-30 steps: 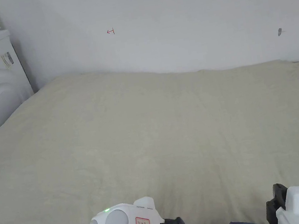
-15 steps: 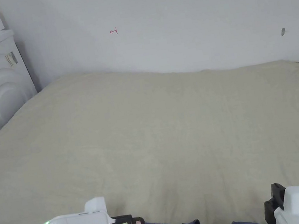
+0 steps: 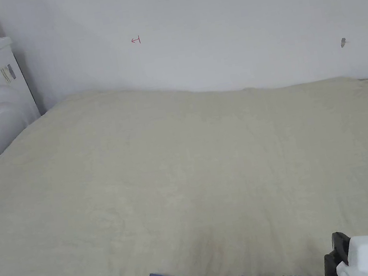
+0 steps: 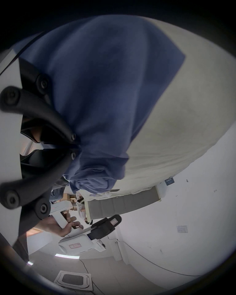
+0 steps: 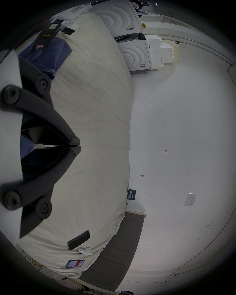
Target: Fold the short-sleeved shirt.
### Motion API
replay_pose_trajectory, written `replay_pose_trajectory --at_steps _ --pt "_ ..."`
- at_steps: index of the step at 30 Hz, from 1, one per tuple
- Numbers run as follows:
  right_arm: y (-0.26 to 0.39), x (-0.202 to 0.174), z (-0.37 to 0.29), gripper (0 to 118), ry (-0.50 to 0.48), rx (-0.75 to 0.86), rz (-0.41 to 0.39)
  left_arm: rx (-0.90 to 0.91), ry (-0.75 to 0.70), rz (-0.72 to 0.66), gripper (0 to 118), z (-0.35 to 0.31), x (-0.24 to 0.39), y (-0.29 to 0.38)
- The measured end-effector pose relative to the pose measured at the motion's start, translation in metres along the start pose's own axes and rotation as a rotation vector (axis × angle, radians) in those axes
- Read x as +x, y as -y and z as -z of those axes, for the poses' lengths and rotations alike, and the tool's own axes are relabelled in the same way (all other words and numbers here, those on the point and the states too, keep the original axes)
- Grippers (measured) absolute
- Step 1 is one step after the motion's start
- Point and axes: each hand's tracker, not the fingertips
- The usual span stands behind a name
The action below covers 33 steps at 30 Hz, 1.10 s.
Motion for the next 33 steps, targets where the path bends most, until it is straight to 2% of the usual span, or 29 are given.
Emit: replay_pose_trajectory --at_steps 7,14,19,23,26,29,31,33 --pt "0.003 -0.002 0.001 0 -0.010 -0.005 -0.002 -0.005 0.038 -0.013 7 0.010 0.000 0.007" --pt "0.003 -0.003 0.002 0 -0.013 -0.009 -0.014 -0.064 0.057 0.104 7 0.014 0.018 0.016" --pt "0.002 -0.004 0.002 0 -0.015 -0.009 -0.018 -0.053 0.024 0.060 6 0.028 0.013 0.016" --pt "0.003 -0.005 0.003 0 -0.016 -0.012 -0.018 -0.050 -0.009 0.084 4 0.031 0.019 0.021" --pt "0.002 -0.006 0.003 0 -0.020 -0.013 -0.019 -0.048 -0.016 0.080 4 0.020 0.026 0.021" --pt "0.000 -0.006 0.002 0 -0.024 -0.010 -0.023 0.020 -0.028 0.178 5 -0.013 0.034 0.019" --pt "0.000 -0.007 0.002 0 -0.028 -0.008 -0.026 0.104 -0.021 0.168 10 -0.043 0.032 0.013" --pt "0.000 -0.008 0.002 0 -0.032 -0.008 -0.024 0.187 -0.071 0.158 32 -0.077 0.039 0.009"
